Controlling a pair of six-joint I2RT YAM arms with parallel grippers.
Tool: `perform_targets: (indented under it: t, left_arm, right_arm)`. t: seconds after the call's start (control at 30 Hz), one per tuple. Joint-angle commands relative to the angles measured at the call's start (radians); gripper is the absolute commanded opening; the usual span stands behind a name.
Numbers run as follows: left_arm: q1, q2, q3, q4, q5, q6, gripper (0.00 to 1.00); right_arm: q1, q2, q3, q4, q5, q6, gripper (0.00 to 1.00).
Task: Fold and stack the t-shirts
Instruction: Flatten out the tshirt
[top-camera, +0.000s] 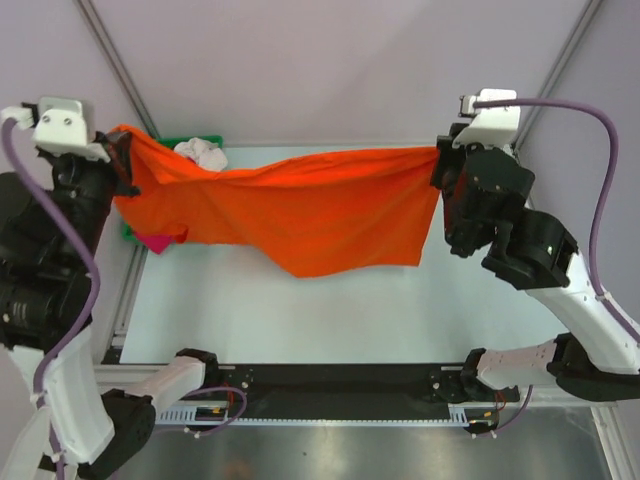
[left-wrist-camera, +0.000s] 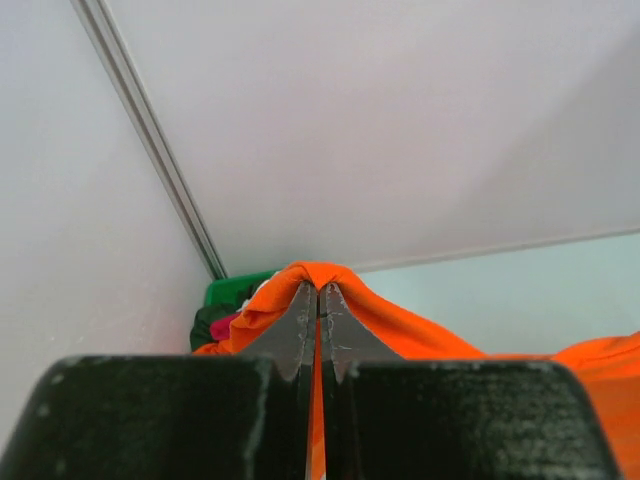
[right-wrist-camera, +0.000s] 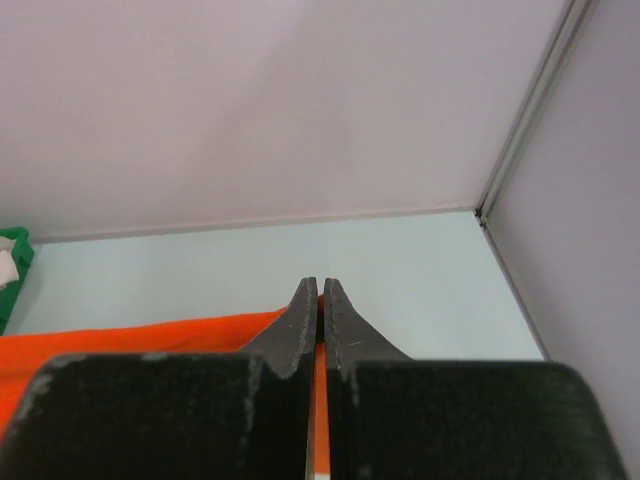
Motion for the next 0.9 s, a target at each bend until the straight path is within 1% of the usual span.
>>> perform_targets:
  t: [0.0,0.03,0.1,0.17,0.2,0.23,0.27,0.3,0.33,0.37,0.4,0.47,0.5,0.53,0.57,0.6,0.63,0.67,0.7,0.73,0.77,0.8,0.83,0.87]
  left_arm:
    - [0.002,-0.031,0.035,-0.033,-0.015,0.021,0.00]
    - [0.002,-0.041,0.035,-0.042,-0.015,0.020,0.00]
    - [0.003,-0.039,0.036,-0.049,-0.021,0.012,0.00]
    - [0.003,-0.021,0.036,-0.056,-0.020,0.006,0.00]
    - [0.002,-0.010,0.030,-0.056,-0.015,-0.006,0.00]
    - [0.002,0.001,0.026,-0.053,-0.012,-0.013,0.00]
    - [0.002,0.033,0.020,-0.048,-0.009,-0.019,0.00]
    - [0.003,0.047,0.001,-0.043,0.000,-0.029,0.00]
    - [0.002,0.060,-0.012,-0.019,0.005,-0.033,0.00]
    - [0.002,0.094,-0.029,-0.001,0.011,-0.034,0.00]
    - [0.002,0.108,-0.067,0.024,0.014,-0.034,0.00]
    - [0.000,0.180,-0.080,0.076,0.014,-0.033,0.00]
    - [0.000,0.212,-0.071,0.091,0.011,-0.033,0.00]
    - [-0.003,0.243,-0.054,0.114,0.002,-0.033,0.00]
    - [-0.006,0.274,-0.028,0.118,0.000,-0.031,0.00]
    - [-0.009,0.342,0.033,0.125,-0.006,-0.021,0.00]
    - [-0.011,0.376,0.070,0.142,-0.023,-0.017,0.00]
    - [-0.009,0.418,0.116,0.144,-0.031,-0.011,0.00]
    - [-0.011,0.488,0.215,0.144,-0.038,-0.004,0.00]
    - [-0.012,0.530,0.269,0.144,-0.052,0.000,0.00]
    - [-0.012,0.563,0.373,0.142,-0.057,0.003,0.00]
    - [-0.012,0.593,0.418,0.142,-0.060,0.012,0.00]
    - [-0.017,0.654,0.462,0.153,-0.069,0.019,0.00]
    - [-0.020,0.679,0.542,0.158,-0.089,0.027,0.00]
  right_arm:
    - [0.158,-0.044,-0.104,0.376,0.303,-0.320,0.00]
    - [0.175,-0.053,-0.127,0.465,0.317,-0.461,0.00]
    - [0.191,-0.050,-0.157,0.638,0.322,-0.564,0.00]
    - [0.174,-0.026,-0.134,0.639,0.302,-0.572,0.00]
    - [0.134,-0.016,-0.124,0.616,0.273,-0.560,0.00]
    - [0.110,-0.009,-0.094,0.569,0.247,-0.521,0.00]
    - [0.065,0.022,-0.066,0.488,0.209,-0.364,0.00]
    - [-0.041,0.042,-0.016,0.247,0.097,-0.232,0.00]
    - [-0.120,0.069,0.029,0.132,0.019,-0.124,0.00]
    - [-0.189,0.089,0.065,0.058,-0.056,0.002,0.00]
    - [-0.299,0.115,0.052,0.016,-0.159,0.042,0.00]
    - [-0.378,0.131,-0.010,0.043,-0.236,0.084,0.00]
    - [-0.421,0.160,-0.020,0.062,-0.313,0.130,0.00]
    - [-0.482,0.177,-0.026,0.076,-0.339,0.147,0.00]
    - [-0.509,0.203,-0.028,0.089,-0.358,0.153,0.00]
    - [-0.529,0.227,-0.010,0.111,-0.378,0.165,0.00]
    - [-0.565,0.285,0.009,0.113,-0.387,0.165,0.00]
    - [-0.576,0.312,0.026,0.132,-0.395,0.162,0.00]
    - [-0.585,0.336,0.070,0.139,-0.401,0.153,0.00]
    - [-0.593,0.390,0.096,0.143,-0.405,0.136,0.00]
    - [-0.601,0.413,0.127,0.161,-0.405,0.121,0.00]
    - [-0.610,0.438,0.183,0.163,-0.410,0.116,0.00]
    - [-0.621,0.471,0.214,0.160,-0.424,0.127,0.00]
    - [-0.634,0.491,0.243,0.157,-0.434,0.130,0.00]
